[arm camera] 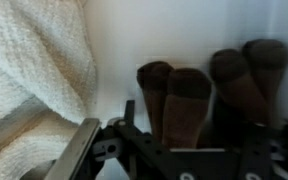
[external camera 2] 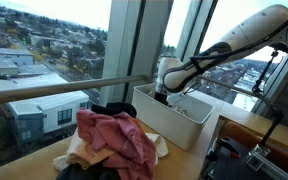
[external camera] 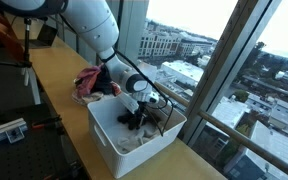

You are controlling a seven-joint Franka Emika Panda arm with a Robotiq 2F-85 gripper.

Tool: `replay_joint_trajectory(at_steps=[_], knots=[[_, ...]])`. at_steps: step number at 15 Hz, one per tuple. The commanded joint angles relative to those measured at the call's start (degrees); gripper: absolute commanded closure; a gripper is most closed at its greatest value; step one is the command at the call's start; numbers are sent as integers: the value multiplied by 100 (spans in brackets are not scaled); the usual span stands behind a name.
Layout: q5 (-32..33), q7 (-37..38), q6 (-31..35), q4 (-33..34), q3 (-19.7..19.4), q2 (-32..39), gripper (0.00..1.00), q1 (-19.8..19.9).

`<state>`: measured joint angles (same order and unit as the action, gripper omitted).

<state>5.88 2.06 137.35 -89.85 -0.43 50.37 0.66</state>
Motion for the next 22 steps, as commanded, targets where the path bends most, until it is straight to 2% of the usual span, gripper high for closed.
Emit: replay_joint_trajectory(at_steps=[1,8,11,15,18,22], knots=[[-224,-113,63,8,100,118,50,-2],[-188,-52,116,-600,25,-575,99,-55],[-212,-115,50,-914,-52,-1305,96,106],[-82,26,215,-977,-265,-2119,96,126],[113,38,345,-1122,-303,-2887,96,-26],[381,38,135,-1193,-65,-3678,96,-408]])
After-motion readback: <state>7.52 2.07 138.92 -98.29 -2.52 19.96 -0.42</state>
